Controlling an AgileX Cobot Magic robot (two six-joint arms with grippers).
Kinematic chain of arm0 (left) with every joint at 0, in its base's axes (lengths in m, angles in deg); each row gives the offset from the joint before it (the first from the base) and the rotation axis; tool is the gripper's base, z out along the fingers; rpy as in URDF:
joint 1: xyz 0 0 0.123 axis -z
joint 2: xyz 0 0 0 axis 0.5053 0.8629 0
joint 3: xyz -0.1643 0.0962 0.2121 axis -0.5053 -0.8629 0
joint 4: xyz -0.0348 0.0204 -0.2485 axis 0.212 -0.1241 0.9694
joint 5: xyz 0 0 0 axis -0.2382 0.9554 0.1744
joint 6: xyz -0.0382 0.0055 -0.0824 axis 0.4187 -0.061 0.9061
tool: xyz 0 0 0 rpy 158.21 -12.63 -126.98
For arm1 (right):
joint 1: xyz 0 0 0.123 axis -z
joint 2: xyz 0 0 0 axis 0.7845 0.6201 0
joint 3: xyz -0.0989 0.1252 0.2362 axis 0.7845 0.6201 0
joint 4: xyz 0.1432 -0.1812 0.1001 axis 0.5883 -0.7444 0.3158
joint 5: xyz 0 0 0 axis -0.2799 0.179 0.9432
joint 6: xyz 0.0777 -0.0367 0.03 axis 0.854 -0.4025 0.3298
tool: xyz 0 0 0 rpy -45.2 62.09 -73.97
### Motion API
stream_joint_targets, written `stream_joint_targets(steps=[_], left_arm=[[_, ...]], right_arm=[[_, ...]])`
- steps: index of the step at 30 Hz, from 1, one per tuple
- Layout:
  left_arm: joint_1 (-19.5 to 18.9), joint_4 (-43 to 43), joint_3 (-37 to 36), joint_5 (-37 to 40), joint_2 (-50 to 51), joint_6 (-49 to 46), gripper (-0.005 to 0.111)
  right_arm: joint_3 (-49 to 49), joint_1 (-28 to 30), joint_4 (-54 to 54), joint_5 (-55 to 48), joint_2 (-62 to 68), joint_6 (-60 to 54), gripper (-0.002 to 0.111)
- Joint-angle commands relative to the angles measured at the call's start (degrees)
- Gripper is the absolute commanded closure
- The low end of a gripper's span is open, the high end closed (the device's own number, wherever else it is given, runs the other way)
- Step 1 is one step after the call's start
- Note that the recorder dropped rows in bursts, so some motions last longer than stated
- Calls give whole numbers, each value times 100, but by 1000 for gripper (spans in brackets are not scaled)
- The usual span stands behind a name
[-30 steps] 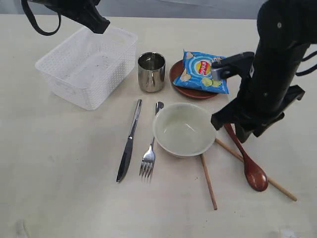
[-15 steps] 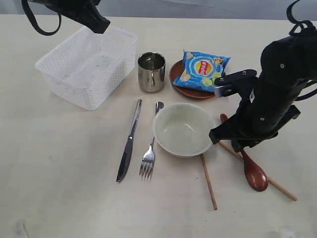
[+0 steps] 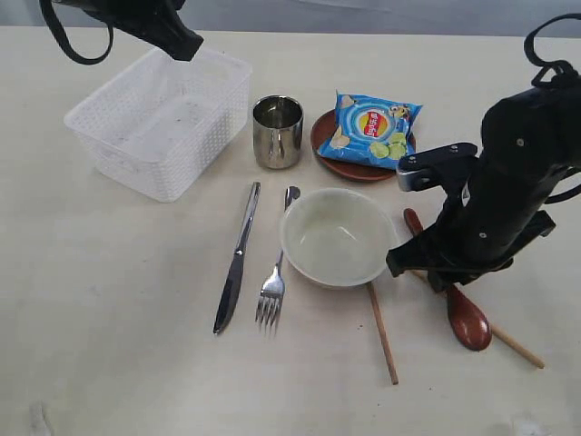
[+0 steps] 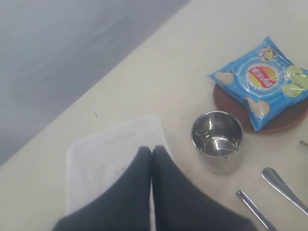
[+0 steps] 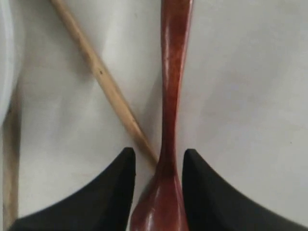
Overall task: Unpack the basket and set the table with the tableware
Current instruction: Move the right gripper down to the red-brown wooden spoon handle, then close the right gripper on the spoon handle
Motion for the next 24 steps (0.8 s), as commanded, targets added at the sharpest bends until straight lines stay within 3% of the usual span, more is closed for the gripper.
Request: stream_joint_targets(steps=[1, 7, 8, 11, 15, 17, 20, 22, 24], left_arm=[[-14, 49, -33, -36, -57, 42, 107], [-14, 49, -33, -36, -57, 42, 107], [-14, 49, -33, -36, -57, 42, 107], [-14, 49, -33, -36, -57, 42, 107], [-14, 49, -33, -36, -57, 42, 107], [-14, 49, -33, -36, -57, 42, 107], [-14, 49, -33, -36, -57, 42, 107], [-14, 49, -33, -36, -57, 42, 107], [-14, 49, -33, -36, -57, 42, 107]], right_arm=[[64, 28, -78, 189, -24, 57, 76], [64, 28, -118, 308, -24, 228, 77], [64, 28, -118, 322, -24, 253, 80], [64, 28, -118, 442, -24, 334, 104], [64, 28, -228, 395, -24, 334, 108], [64, 28, -347, 268, -24, 334, 103], [64, 28, -360, 341, -24, 345, 76], [64, 28, -360, 480, -24, 387, 71], [64, 28, -360, 570, -24, 387, 74]])
